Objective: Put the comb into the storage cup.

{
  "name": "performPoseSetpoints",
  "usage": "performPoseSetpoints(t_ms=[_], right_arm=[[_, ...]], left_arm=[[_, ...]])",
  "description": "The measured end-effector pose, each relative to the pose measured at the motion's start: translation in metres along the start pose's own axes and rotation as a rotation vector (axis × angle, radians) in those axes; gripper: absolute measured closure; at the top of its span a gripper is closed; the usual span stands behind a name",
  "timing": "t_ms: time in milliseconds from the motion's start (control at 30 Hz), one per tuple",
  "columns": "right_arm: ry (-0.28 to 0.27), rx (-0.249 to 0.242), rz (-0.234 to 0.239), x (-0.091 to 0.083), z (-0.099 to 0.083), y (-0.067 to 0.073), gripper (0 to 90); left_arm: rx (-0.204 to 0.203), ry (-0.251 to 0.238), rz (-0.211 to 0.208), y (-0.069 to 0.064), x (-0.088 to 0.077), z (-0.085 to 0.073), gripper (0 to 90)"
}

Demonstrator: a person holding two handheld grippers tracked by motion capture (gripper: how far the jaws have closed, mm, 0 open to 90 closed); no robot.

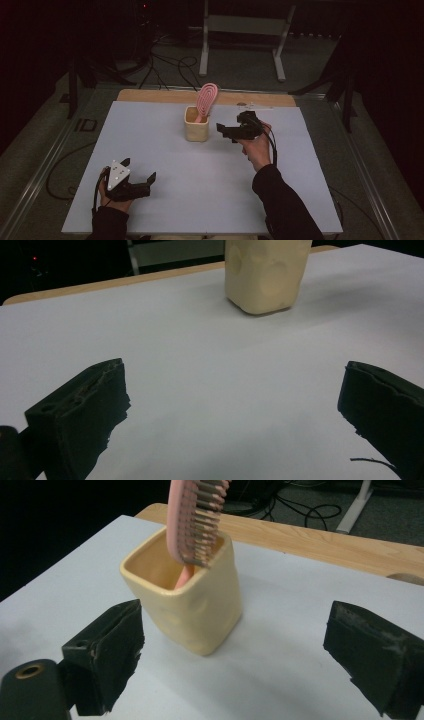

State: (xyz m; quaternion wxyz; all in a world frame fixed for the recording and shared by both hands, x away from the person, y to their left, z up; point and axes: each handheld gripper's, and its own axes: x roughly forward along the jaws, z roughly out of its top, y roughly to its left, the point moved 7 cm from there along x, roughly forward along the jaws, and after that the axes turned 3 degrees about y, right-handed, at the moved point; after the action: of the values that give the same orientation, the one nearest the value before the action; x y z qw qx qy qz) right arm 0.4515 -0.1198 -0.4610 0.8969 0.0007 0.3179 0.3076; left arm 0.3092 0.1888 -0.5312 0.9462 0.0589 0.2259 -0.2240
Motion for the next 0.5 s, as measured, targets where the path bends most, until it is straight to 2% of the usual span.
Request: performPoseSetpoints(t_ms=[367,500], right_arm=[[0.005,0.017,-0.013,-0.010,-0.017,-0.010,9.0],[0.020,0.011,-0.032,-0.015,-0.029,-0.014,9.0]], left_arm=[[0.002,0.006,0.001,0.000,0.001,-0.001,0.3],[0.003,0.007,-0.001,-0.001,0.001,-0.001,0.3]])
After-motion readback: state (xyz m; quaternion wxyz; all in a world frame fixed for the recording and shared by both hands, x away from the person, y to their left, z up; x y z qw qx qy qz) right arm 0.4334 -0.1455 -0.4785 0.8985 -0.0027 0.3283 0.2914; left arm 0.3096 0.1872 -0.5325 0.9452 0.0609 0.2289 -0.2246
